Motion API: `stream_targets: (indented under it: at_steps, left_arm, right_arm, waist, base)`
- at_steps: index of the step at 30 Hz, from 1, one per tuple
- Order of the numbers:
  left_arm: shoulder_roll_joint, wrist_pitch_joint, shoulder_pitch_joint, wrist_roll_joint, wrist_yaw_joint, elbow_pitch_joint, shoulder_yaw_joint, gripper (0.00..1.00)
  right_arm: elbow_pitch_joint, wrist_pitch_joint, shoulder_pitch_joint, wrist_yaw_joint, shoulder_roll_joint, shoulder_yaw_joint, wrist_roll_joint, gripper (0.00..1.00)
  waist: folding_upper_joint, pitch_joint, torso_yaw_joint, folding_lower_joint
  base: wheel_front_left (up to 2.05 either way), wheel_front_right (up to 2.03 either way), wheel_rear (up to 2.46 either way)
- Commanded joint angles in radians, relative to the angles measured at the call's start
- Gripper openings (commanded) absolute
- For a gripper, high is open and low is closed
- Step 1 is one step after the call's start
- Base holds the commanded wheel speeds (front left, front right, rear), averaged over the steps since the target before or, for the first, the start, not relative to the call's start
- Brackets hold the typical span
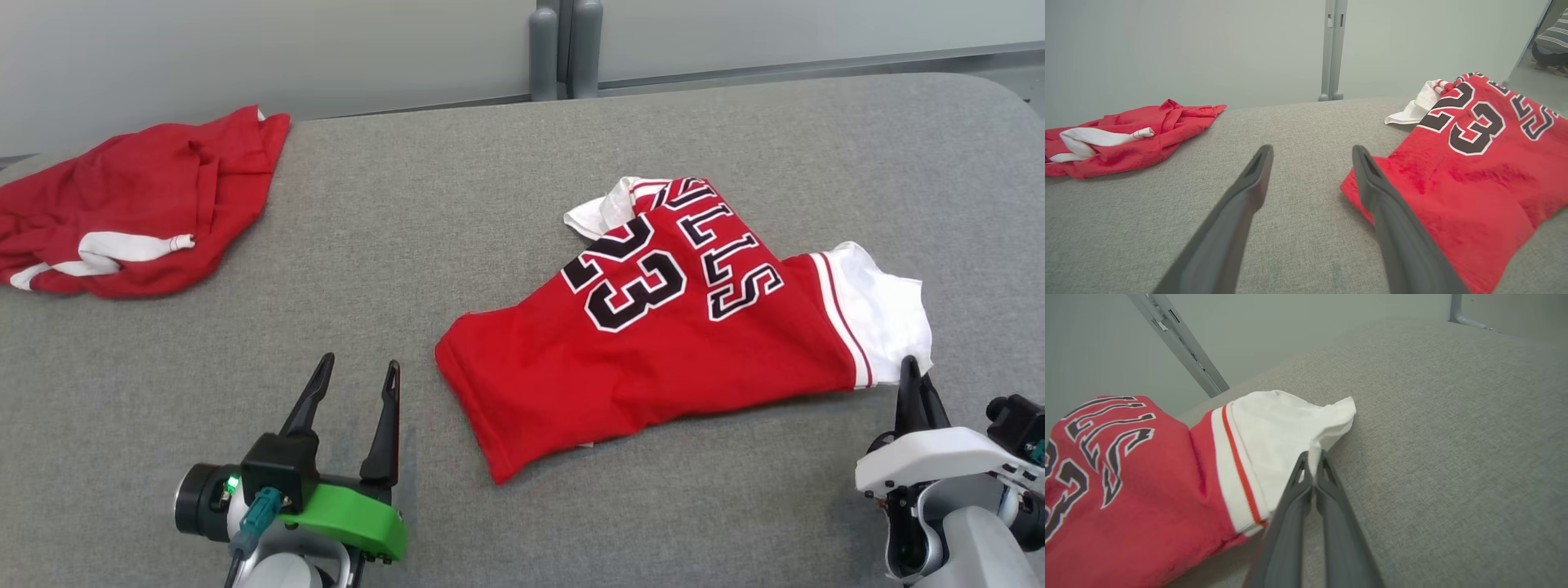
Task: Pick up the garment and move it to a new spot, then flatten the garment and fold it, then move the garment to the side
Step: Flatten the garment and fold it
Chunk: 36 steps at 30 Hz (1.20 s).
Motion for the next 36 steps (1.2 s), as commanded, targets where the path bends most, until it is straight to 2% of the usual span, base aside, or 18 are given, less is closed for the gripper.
stream_targets:
  at_steps: [1,2,3,11,19,26,36]
  left_arm:
    - [0.006,0.0,0.005,-0.004,0.001,0.0,-0.001,1.0]
    - [0.007,0.0,0.006,-0.004,0.001,0.001,-0.001,1.0]
    - [0.007,0.0,0.007,-0.006,0.001,0.002,-0.001,1.0]
    - [0.004,0.0,0.027,-0.021,0.008,0.008,0.0,1.0]
    - [0.003,0.036,-0.01,-0.029,-0.031,0.067,-0.035,1.0]
    - [-0.021,0.078,-0.11,-0.041,-0.073,0.21,-0.059,1.0]
    - [-0.037,0.137,-0.25,-0.037,-0.103,0.399,-0.081,1.0]
  right_arm:
    - [0.003,-0.003,0.015,0.0,-0.004,0.001,-0.008,0.45]
    - [0.009,-0.003,0.02,0.0,-0.004,0.005,-0.01,0.84]
    - [0.011,-0.003,0.023,0.0,-0.004,0.009,-0.012,1.0]
    - [-0.022,-0.003,0.081,0.0,-0.005,0.0,-0.052,1.0]
    - [-0.218,-0.003,0.117,0.0,-0.004,0.0,-0.08,1.0]
    - [-0.387,-0.003,0.14,0.0,-0.004,0.043,-0.077,1.0]
    - [-0.453,-0.003,0.152,0.0,-0.004,0.065,-0.067,1.0]
  waist:
    - [0.0098,-0.006,-0.006,0.0]
    - [0.0098,-0.007,-0.008,0.0]
    - [0.0098,-0.009,-0.009,0.0]
    - [0.0098,-0.035,-0.025,0.0]
    - [0.0098,-0.05,-0.07,0.0]
    - [0.0098,-0.046,-0.123,0.0]
    - [0.0098,-0.013,-0.179,0.0]
  base:
    - [0.0,0.0,0.0]
    - [0.0,0.0,0.0]
    - [0.0,0.0,0.0]
    - [0.0,0.0,0.0]
    - [0.0,0.0,0.0]
    - [0.0,0.0,0.0]
    - [0.0,0.0,0.0]
